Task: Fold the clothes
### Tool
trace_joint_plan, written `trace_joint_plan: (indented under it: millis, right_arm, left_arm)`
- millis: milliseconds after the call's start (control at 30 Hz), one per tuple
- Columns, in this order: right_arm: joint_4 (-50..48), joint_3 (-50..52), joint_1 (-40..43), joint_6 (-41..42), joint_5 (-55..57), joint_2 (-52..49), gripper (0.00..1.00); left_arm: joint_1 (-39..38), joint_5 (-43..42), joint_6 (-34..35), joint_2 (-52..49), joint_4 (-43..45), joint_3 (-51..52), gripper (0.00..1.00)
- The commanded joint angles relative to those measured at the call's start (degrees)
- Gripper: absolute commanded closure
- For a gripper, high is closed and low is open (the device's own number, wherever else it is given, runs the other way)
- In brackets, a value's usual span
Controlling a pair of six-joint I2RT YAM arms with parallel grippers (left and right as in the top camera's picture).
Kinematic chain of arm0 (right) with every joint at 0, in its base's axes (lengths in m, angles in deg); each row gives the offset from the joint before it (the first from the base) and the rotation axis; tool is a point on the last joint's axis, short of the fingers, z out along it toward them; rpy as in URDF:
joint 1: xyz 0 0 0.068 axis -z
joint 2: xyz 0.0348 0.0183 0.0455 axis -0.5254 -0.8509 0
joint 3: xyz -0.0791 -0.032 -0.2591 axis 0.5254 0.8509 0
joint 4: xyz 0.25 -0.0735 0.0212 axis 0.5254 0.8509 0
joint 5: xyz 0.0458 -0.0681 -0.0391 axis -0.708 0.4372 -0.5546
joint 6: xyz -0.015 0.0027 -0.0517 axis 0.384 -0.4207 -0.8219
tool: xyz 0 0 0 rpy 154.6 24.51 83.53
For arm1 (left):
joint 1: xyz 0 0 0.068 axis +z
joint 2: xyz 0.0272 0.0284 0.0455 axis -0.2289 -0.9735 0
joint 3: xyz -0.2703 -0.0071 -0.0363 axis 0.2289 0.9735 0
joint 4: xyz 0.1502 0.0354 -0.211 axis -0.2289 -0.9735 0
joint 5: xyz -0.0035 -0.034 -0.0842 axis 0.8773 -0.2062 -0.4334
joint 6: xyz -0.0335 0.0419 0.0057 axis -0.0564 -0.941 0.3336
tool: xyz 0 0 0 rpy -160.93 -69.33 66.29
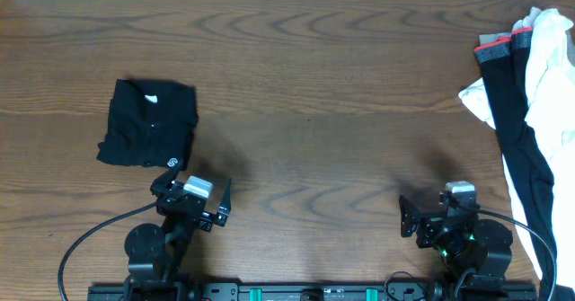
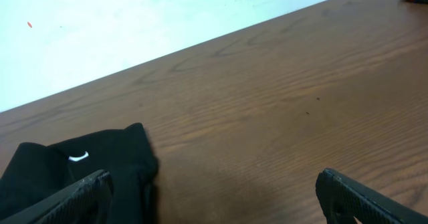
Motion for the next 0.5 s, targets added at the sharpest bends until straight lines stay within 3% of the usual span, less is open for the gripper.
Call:
trace_joint_plan:
  millis: [0,467]
  right_arm:
    - [0.02,0.28,-0.46,0.39,-0.24,0.35,0.02]
    - [0.04,0.28,-0.46,0.39,-0.24,0.35,0.01]
  left_arm:
    - [-0.28,0.31,0.48,0.39,-0.15,1.42,0.02]
    - [-0.28,0.31,0.48,0.39,-0.13,1.42,0.02]
